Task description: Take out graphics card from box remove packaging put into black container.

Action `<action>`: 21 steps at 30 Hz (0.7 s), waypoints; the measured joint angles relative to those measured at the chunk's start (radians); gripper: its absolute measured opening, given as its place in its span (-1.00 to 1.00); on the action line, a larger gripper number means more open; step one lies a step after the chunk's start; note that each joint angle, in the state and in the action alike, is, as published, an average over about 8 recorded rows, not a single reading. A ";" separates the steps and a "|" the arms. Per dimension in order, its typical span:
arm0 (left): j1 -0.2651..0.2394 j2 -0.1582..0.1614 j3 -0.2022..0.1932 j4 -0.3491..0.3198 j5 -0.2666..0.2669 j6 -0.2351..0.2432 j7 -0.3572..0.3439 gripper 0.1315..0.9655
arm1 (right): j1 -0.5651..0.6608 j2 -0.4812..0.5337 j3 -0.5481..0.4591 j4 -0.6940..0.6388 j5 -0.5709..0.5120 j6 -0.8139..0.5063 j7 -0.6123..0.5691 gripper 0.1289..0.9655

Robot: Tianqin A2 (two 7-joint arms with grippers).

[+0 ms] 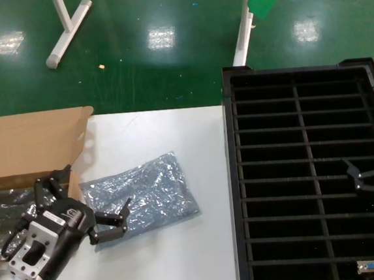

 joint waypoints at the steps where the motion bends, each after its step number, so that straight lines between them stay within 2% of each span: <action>1: 0.003 0.003 0.003 -0.008 0.004 -0.017 -0.018 0.99 | -0.001 -0.011 -0.002 0.001 -0.004 0.016 0.003 1.00; 21: 0.065 0.066 0.061 -0.176 0.087 -0.366 -0.380 1.00 | -0.025 -0.225 -0.053 0.028 -0.088 0.333 0.068 1.00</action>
